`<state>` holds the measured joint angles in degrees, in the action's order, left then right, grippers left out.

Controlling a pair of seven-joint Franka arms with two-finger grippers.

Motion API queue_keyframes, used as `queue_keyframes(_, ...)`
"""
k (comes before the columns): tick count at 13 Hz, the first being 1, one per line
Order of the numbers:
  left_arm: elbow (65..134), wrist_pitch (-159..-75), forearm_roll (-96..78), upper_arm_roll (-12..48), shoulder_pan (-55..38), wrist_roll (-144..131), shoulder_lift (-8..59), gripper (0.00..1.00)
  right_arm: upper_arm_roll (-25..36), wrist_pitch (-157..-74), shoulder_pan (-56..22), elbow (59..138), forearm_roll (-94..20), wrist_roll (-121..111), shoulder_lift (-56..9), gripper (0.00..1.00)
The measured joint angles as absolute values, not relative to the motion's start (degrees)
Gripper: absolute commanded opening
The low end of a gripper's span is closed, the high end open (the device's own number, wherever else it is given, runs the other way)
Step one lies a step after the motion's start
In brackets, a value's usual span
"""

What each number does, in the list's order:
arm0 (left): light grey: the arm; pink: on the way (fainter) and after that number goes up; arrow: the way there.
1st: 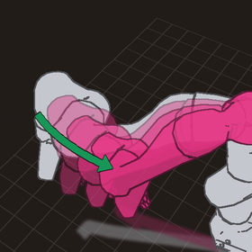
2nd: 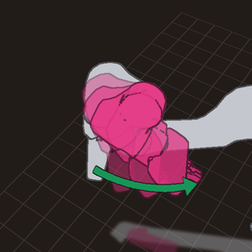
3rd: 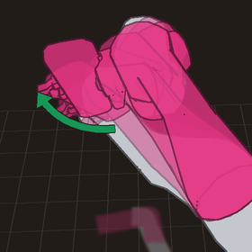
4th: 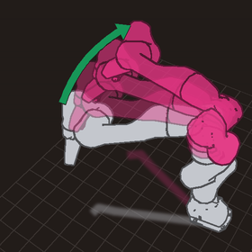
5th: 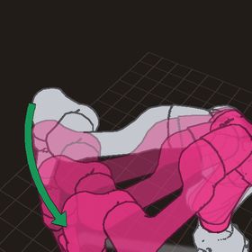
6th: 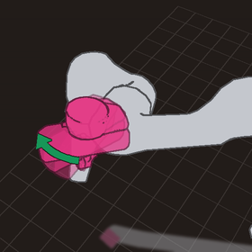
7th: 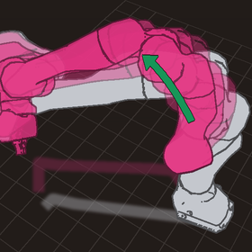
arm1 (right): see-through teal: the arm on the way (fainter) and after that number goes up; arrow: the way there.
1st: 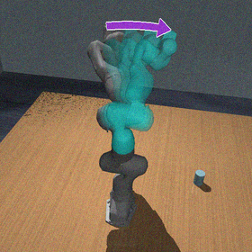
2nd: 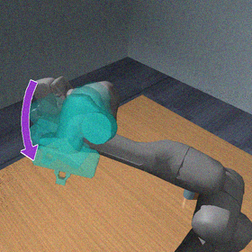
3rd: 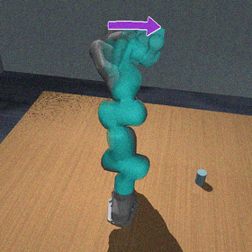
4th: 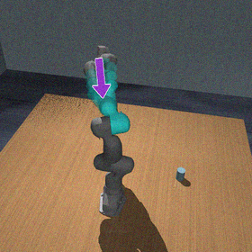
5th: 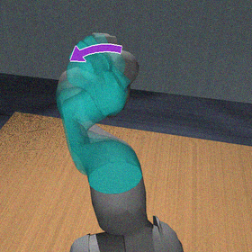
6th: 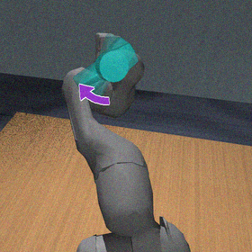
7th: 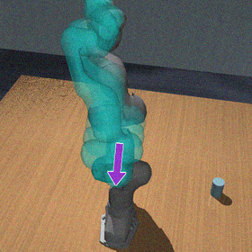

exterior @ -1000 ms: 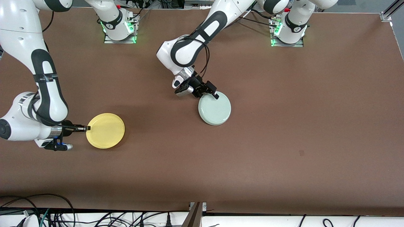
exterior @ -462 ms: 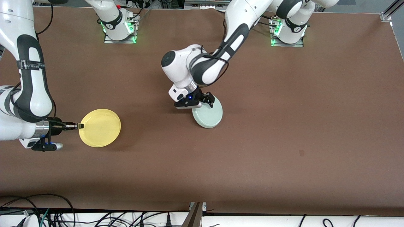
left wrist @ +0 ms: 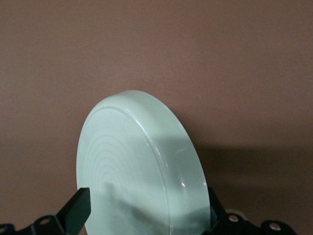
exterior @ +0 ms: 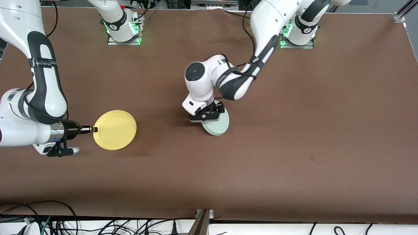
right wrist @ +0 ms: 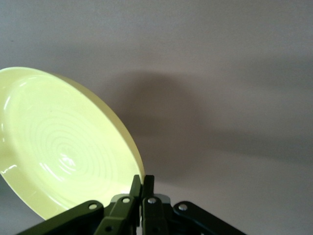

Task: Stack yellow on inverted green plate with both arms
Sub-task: 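Open the left gripper and release the green plate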

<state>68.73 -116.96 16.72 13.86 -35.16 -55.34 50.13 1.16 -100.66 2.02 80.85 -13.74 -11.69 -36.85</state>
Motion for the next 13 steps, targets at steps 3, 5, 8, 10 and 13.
queue_keyframes(3,73.09,-123.51,16.71,23.81,-24.66,-55.27,49.82,1.0,1.23,-100.66,2.12,81.0,-13.74,-11.69,-36.99,0.0)
queue_keyframes(5,74.29,-124.88,16.71,26.31,-21.91,-55.2,49.77,1.0,1.24,-100.61,2.12,81.12,-13.74,-11.69,-37.03,0.0)
queue_keyframes(8,74.54,-124.35,16.71,26.63,-21.66,-55.03,48.59,1.0,1.06,-100.56,1.6,81.75,-13.76,-11.53,-37.19,0.0)
queue_keyframes(10,74.47,-119.15,16.73,26.33,-20.87,-53.62,45.86,1.0,0.87,-100.84,-0.59,81.94,-14.04,-9.08,-37.66,0.0)
queue_keyframes(13,74.31,-113.93,16.77,26.0,-15.29,-43.96,39.77,1.0,0.67,-103.94,-6.04,82.1,-15.65,-2.17,-39.05,0.0)
